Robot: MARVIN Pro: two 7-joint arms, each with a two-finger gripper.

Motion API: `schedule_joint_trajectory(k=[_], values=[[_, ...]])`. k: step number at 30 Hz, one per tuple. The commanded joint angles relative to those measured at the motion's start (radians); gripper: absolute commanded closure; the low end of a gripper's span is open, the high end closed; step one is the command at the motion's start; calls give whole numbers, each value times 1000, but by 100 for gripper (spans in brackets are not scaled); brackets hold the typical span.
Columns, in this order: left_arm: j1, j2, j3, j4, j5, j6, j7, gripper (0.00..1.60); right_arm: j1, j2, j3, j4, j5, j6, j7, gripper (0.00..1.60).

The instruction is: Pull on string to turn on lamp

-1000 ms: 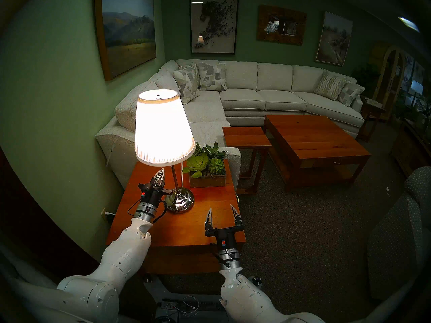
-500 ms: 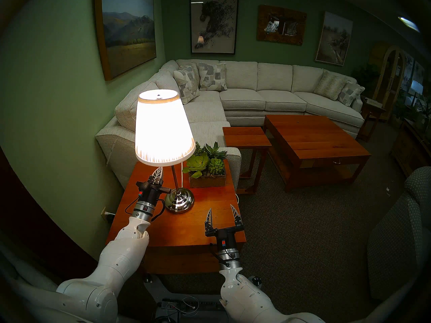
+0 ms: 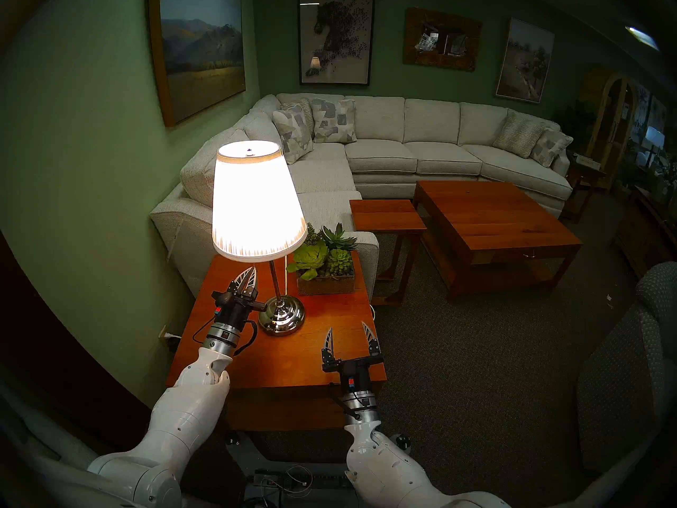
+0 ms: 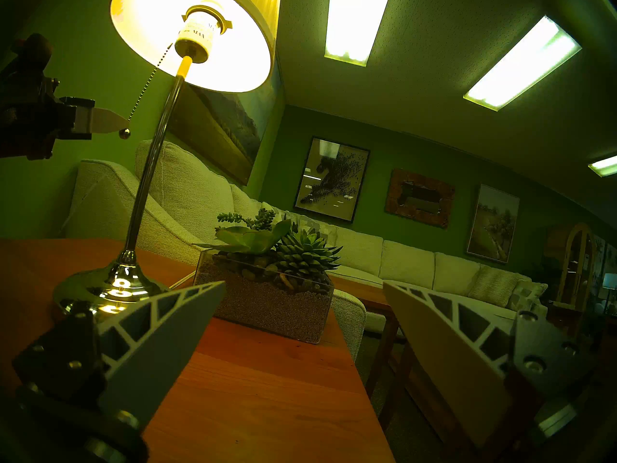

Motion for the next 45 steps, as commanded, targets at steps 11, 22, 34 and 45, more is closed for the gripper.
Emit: schedule_joint_trajectory(k=[11, 22, 34, 45], values=[[123, 54, -46, -196, -46, 1, -27, 80, 17, -1, 1, -23, -3, -4, -1, 0], [147, 86, -113, -183, -89, -11, -15, 0, 17, -1, 1, -24, -3, -4, -1, 0], [227, 76, -117, -265, -163, 29, -34, 0, 16, -1, 1, -26, -2, -3, -1, 0], [257, 93, -115, -286, -267, 54, -103, 0, 16, -1, 1, -25, -2, -3, -1, 0]])
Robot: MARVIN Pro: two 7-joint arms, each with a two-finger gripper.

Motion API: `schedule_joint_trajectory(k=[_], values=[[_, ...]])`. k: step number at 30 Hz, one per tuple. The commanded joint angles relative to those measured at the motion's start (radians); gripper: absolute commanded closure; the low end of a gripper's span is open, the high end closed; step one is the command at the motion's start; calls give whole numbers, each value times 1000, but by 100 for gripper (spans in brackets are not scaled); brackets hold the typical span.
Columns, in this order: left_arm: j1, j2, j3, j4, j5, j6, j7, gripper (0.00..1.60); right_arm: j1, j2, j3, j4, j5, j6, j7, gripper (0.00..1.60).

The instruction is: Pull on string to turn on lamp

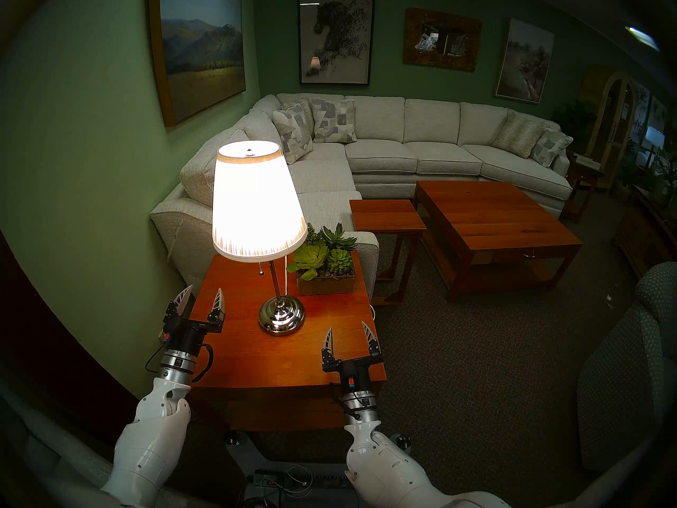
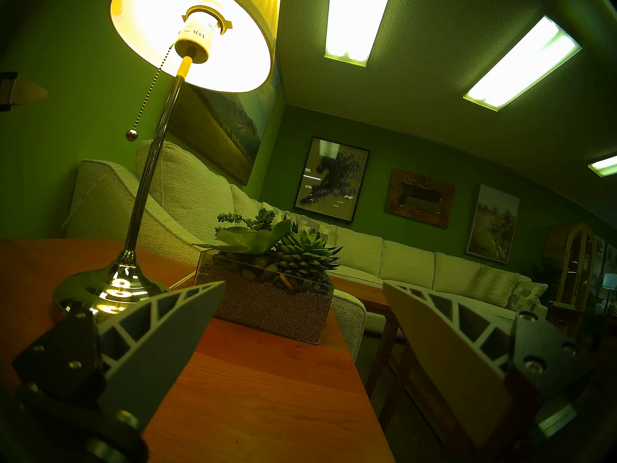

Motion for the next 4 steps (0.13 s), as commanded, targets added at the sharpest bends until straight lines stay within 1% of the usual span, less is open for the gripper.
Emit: schedule_joint_trajectory(k=[1, 4], values=[[-3, 10, -1, -46, -55, 6, -34, 0, 16, -1, 1, -25, -2, -3, -1, 0], [-3, 11, -2, -47, -62, 10, -41, 0, 16, -1, 1, -24, -2, -3, -1, 0]])
